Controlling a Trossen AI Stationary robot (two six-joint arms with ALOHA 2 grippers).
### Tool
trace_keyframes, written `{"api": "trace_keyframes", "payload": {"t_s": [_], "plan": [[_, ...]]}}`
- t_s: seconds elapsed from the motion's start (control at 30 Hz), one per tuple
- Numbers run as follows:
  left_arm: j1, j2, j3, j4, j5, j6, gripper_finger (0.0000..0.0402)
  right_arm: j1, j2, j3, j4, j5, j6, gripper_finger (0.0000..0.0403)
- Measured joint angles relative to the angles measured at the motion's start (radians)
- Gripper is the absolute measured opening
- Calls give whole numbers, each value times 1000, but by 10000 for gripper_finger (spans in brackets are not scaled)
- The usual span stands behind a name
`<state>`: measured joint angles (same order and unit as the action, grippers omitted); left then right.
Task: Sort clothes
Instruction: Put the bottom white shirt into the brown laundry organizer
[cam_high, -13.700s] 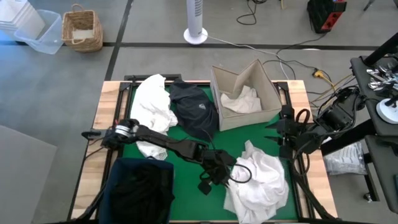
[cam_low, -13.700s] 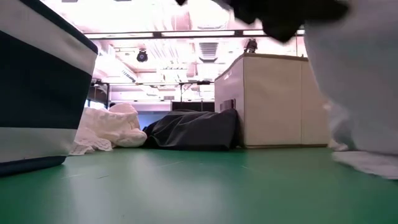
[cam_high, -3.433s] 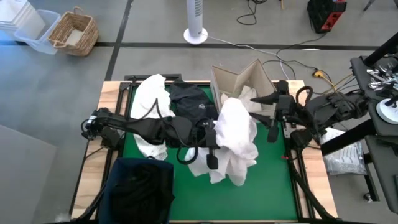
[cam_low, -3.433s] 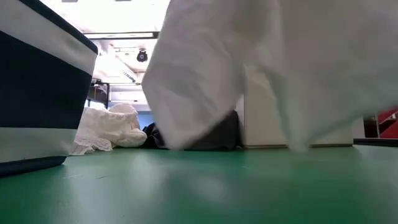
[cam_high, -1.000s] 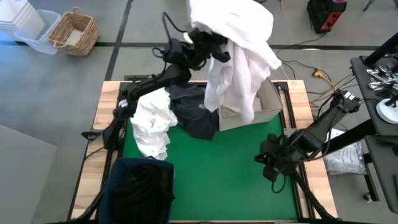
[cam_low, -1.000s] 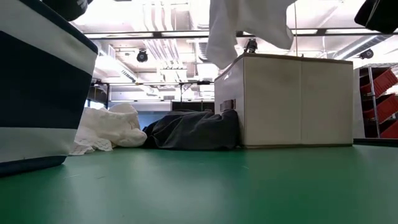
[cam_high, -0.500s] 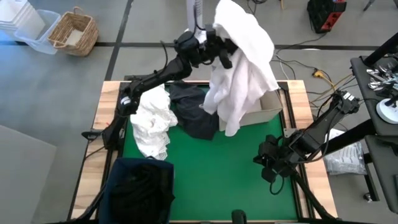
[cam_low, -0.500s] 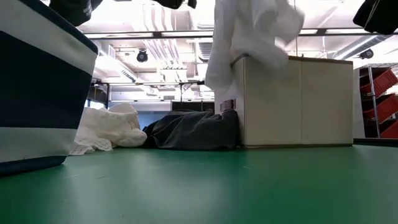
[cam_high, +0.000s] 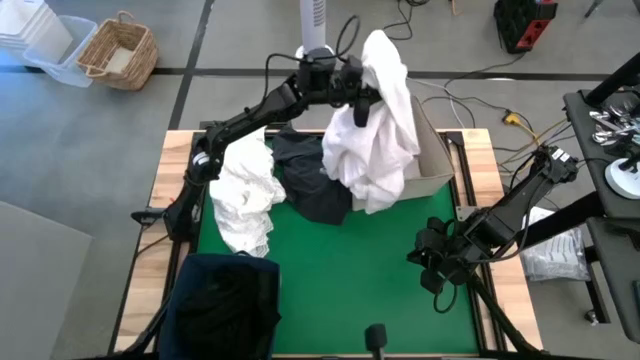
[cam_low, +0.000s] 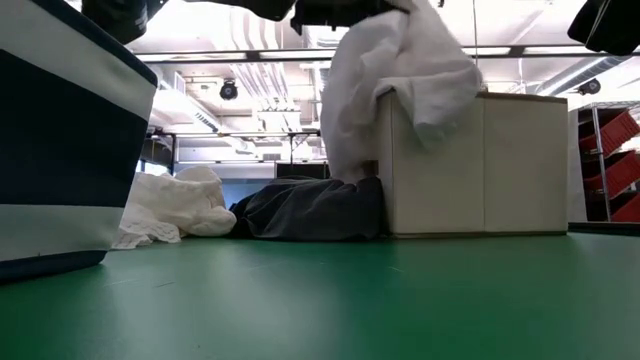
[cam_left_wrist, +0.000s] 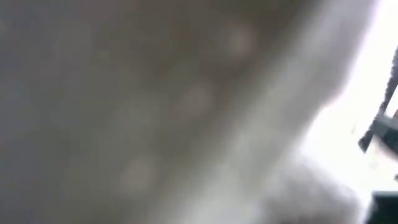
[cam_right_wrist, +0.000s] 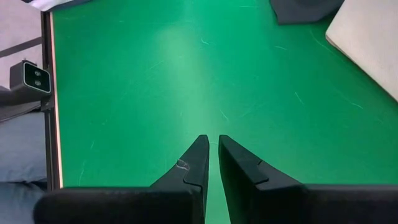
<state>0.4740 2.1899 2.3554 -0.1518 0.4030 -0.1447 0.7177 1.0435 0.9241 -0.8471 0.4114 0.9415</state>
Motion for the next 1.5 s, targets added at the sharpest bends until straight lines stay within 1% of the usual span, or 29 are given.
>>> {"api": "trace_keyframes", "payload": {"t_s": [0.13, 0.27, 0.7, 0.83, 1.07, 1.5], "plan": [[0, 0, 0, -108, 0, 80, 9, 0, 0, 0, 0, 0, 1, 28], [-1, 0, -1, -173, 1, 141, 9, 0, 0, 0, 0, 0, 1, 28], [-1, 0, -2, -333, 0, 155, 9, 0, 0, 0, 0, 0, 1, 28], [-2, 0, -2, -389, 0, 158, 21, 0, 0, 0, 0, 0, 1, 28], [-2, -1, -8, -444, -1, 173, 78, 0, 0, 0, 1, 0, 1, 28], [-17, -2, -8, -486, 0, 182, 229, 0, 0, 0, 2, 0, 1, 28]]}}
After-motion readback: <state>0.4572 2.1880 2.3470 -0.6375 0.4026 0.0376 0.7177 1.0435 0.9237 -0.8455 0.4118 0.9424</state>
